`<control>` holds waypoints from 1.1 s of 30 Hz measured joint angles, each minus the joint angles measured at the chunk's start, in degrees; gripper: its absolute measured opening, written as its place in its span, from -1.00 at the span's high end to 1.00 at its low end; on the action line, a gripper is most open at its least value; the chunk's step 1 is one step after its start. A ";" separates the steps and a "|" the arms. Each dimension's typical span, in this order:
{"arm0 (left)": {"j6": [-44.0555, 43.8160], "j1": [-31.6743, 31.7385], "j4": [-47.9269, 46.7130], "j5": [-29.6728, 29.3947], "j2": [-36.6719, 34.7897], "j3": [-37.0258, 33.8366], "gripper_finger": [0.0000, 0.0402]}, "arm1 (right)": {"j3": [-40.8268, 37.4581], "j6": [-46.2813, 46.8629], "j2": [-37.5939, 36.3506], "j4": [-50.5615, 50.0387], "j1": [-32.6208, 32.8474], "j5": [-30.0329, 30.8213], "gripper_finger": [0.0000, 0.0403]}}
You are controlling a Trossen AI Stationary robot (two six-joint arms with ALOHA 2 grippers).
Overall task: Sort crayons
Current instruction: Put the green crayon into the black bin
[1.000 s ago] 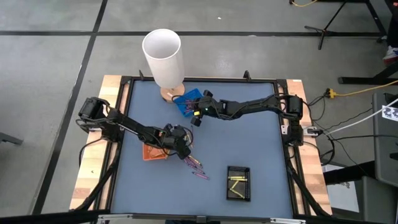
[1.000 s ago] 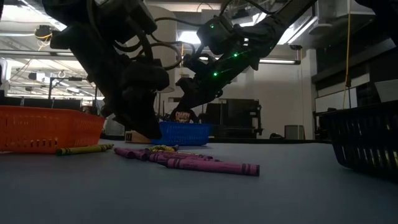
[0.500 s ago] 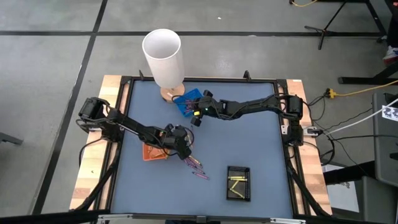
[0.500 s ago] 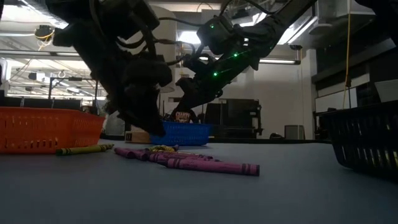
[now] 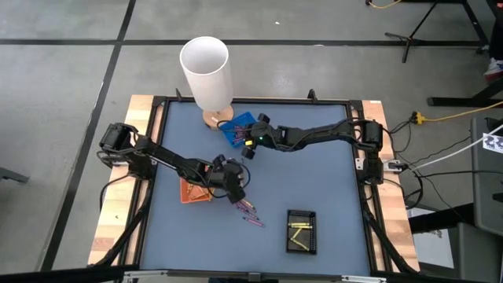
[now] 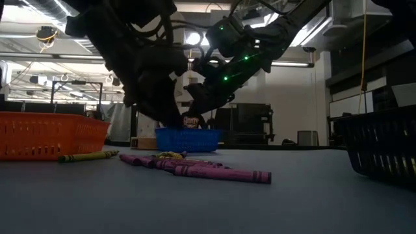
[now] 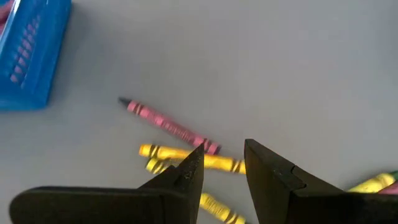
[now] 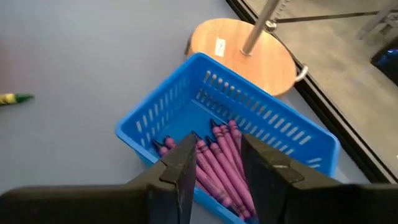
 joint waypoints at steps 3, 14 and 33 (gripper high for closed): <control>-1.13 0.26 -1.71 0.34 0.00 0.00 0.51 | 0.08 -0.09 -0.36 -1.66 -0.01 1.02 0.37; -3.90 3.25 -5.86 5.34 0.00 0.02 0.51 | 0.08 -0.21 -4.90 -13.20 -0.01 1.81 0.37; -5.52 4.24 -6.97 7.20 4.26 0.02 0.51 | 0.08 -0.06 -9.86 -18.80 -0.02 1.80 0.37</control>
